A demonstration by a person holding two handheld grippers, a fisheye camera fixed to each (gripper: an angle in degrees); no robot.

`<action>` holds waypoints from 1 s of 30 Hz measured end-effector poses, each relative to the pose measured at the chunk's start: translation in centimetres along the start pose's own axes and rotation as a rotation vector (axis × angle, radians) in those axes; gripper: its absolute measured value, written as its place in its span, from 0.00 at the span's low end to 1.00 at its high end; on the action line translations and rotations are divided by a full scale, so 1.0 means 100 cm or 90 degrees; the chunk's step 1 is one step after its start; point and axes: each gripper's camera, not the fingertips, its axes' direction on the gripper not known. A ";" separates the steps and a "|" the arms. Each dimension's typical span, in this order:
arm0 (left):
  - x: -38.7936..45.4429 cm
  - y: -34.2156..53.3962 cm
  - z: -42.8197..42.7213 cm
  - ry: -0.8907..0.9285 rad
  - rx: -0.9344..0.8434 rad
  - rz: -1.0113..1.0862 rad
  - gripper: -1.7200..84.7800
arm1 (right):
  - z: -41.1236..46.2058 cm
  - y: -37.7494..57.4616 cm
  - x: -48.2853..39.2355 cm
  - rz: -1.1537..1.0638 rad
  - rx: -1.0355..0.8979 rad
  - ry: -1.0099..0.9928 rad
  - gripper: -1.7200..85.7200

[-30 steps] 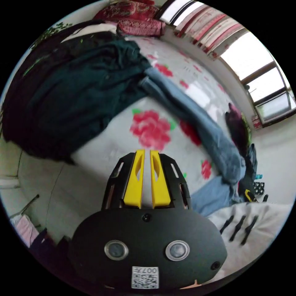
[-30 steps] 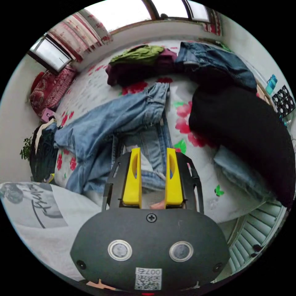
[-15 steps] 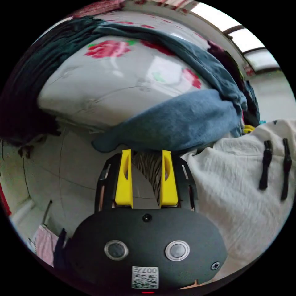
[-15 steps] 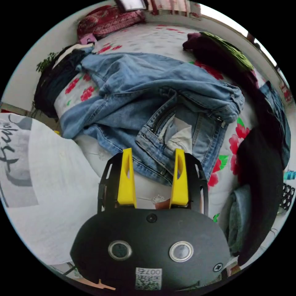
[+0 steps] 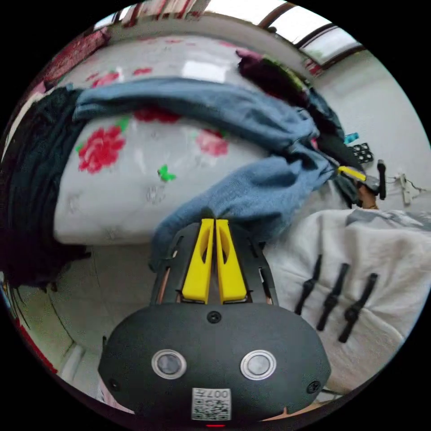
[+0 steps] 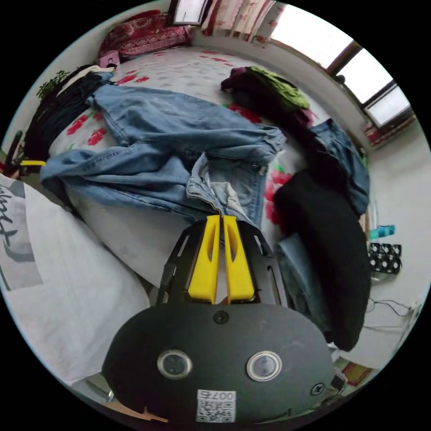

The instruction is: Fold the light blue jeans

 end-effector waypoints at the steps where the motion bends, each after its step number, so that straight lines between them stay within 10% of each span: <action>1: 0.004 -0.016 -0.020 0.011 0.032 0.029 0.01 | -0.009 0.013 0.012 0.022 0.004 0.028 0.02; 10: -0.034 -0.164 -0.013 -0.045 0.049 -0.128 0.03 | 0.030 0.060 0.071 0.248 -0.049 -0.073 0.05; 23: 0.069 0.034 0.017 -0.047 0.045 0.110 0.20 | -0.015 0.084 0.057 0.201 0.119 -0.126 0.10; 30: 0.039 -0.021 0.034 -0.042 -0.061 0.152 0.03 | 0.021 0.024 0.041 0.069 0.028 -0.139 0.08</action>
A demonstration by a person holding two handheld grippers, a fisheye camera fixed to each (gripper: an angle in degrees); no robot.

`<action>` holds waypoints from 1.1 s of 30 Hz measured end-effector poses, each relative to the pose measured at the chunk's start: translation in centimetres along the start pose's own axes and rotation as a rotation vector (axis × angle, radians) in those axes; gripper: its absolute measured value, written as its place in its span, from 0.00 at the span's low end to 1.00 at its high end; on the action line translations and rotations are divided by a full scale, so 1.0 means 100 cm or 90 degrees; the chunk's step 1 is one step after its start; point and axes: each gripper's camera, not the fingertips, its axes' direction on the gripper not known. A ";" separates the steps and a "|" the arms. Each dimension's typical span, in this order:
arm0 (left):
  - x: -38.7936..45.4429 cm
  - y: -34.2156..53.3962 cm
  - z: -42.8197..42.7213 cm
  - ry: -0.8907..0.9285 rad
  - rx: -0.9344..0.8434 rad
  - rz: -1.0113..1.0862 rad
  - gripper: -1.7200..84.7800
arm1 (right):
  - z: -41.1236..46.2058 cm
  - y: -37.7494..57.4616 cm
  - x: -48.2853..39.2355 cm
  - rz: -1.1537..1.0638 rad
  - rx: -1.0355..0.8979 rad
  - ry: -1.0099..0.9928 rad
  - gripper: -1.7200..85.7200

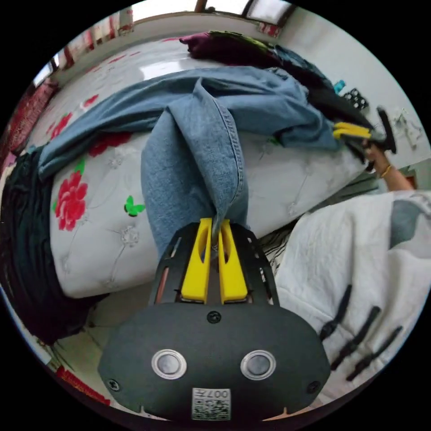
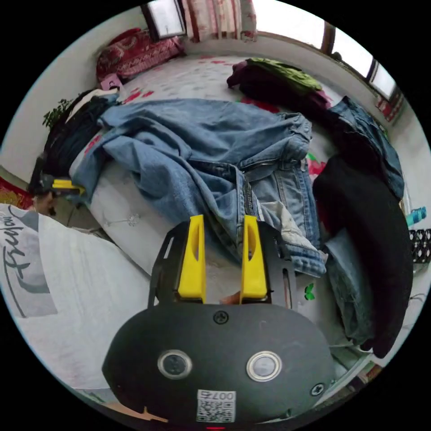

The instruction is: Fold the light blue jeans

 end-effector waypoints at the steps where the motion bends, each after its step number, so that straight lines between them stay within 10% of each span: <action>1: -0.023 0.002 -0.022 0.038 0.031 -0.032 0.02 | 0.006 -0.004 -0.001 -0.015 -0.030 0.010 0.06; 8: -0.201 0.110 -0.209 0.242 0.450 -0.305 0.01 | -0.019 0.019 -0.012 -0.137 -0.051 0.046 0.02; 19: -0.278 0.152 -0.142 0.058 0.155 -0.576 0.01 | -0.034 0.033 0.012 -0.036 -0.040 -0.115 0.09; 33: -0.268 0.140 -0.152 0.065 0.184 -0.589 0.01 | 0.016 -0.026 0.048 -0.091 -0.182 0.105 0.10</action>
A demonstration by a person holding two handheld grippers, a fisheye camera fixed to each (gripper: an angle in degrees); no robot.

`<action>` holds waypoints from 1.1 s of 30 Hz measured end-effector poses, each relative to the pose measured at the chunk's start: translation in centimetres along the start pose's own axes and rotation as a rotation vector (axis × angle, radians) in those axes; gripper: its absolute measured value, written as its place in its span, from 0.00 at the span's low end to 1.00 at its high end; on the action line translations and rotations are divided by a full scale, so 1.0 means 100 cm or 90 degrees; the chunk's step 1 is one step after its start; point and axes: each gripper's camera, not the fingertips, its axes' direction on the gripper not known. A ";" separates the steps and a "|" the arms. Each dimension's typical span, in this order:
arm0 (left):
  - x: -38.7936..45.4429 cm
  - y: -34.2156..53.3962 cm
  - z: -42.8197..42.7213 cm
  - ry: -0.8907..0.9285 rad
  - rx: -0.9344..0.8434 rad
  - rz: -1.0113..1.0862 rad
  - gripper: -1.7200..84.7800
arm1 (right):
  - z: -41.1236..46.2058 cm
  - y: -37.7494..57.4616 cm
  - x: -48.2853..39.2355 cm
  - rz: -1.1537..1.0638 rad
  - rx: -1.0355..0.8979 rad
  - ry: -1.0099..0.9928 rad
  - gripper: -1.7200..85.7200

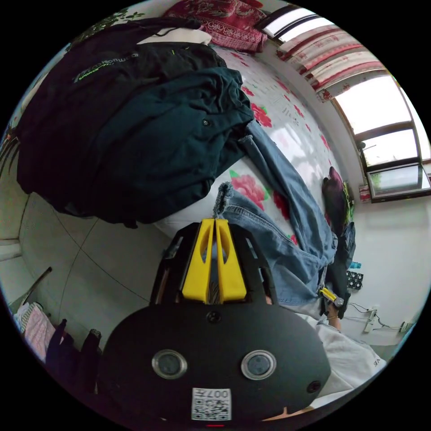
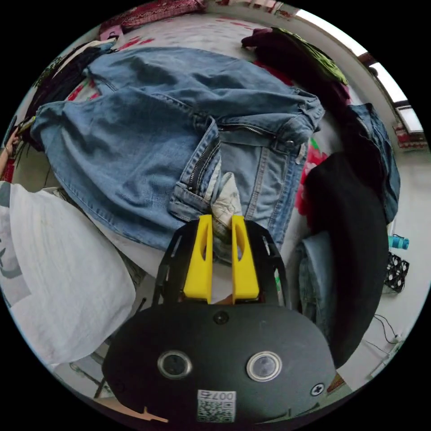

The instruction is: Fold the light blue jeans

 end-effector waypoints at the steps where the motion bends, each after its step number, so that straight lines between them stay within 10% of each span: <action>1: 0.001 -0.002 0.000 -0.001 -0.001 -0.003 0.01 | -0.005 -0.003 0.011 0.007 0.005 0.009 0.09; 10: 0.021 -0.019 0.010 -0.097 0.016 -0.038 0.02 | -0.044 0.060 0.147 0.494 0.238 -0.175 0.09; 17: 0.062 -0.030 -0.037 -0.206 0.175 0.003 0.06 | -0.066 -0.001 0.096 0.321 0.261 -0.150 0.10; 33: 0.123 -0.181 0.152 -0.124 -0.065 0.123 0.09 | -0.036 -0.309 -0.076 -0.075 0.133 -0.075 0.15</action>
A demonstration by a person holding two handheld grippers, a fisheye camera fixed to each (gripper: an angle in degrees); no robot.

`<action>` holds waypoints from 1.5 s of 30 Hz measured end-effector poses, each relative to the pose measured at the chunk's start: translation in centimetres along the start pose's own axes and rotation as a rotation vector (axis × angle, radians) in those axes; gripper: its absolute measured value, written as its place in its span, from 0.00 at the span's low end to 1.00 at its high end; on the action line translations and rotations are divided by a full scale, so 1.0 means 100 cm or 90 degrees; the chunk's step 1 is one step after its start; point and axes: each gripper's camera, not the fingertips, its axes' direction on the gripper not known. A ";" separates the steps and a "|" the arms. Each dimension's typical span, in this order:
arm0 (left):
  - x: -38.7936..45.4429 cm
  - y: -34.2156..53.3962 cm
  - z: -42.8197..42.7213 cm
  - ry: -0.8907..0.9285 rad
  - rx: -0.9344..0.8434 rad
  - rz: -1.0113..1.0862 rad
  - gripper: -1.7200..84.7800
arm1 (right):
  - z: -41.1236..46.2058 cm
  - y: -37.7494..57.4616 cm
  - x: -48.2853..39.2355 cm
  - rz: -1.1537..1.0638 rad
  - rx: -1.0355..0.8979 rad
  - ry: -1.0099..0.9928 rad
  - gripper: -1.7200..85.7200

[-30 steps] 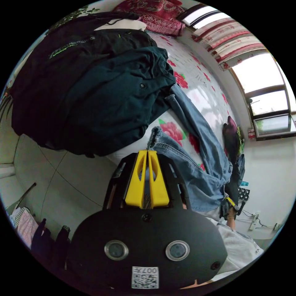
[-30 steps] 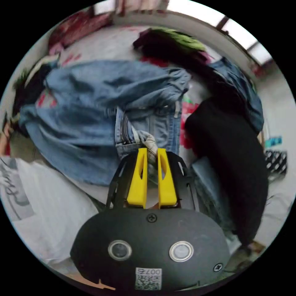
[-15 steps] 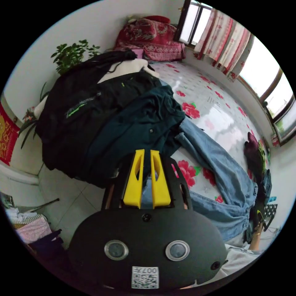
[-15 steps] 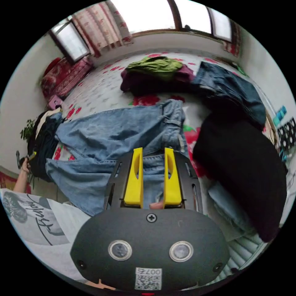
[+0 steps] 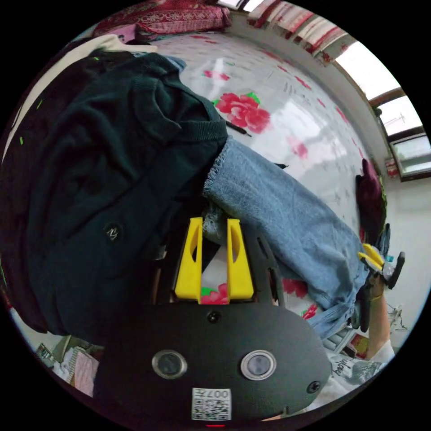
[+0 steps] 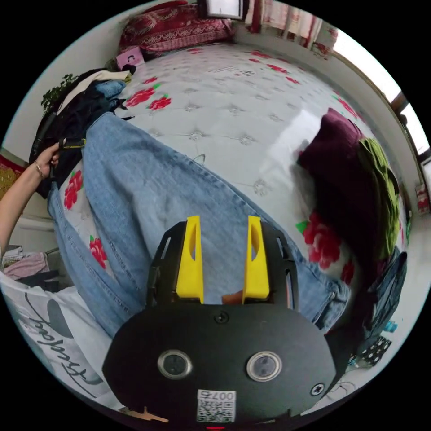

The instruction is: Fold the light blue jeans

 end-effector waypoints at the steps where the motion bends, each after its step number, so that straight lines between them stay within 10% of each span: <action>1: 0.001 0.000 -0.002 0.001 0.017 0.021 0.05 | 0.013 -0.017 -0.006 -0.011 -0.016 0.015 0.15; 13: -0.079 0.088 -0.049 0.223 0.121 0.062 0.01 | 0.062 -0.040 -0.003 0.031 0.005 -0.038 0.14; 29: -0.012 -0.054 -0.010 0.132 0.020 0.119 0.14 | 0.035 0.038 0.093 0.263 -0.016 0.103 0.14; 36: 0.078 -0.065 0.028 -0.213 -0.063 0.274 0.04 | 0.076 0.063 0.118 0.322 -0.066 -0.003 0.08; 45: 0.054 -0.041 -0.065 -0.037 0.154 0.150 0.02 | -0.010 0.072 0.049 0.196 0.113 0.275 0.04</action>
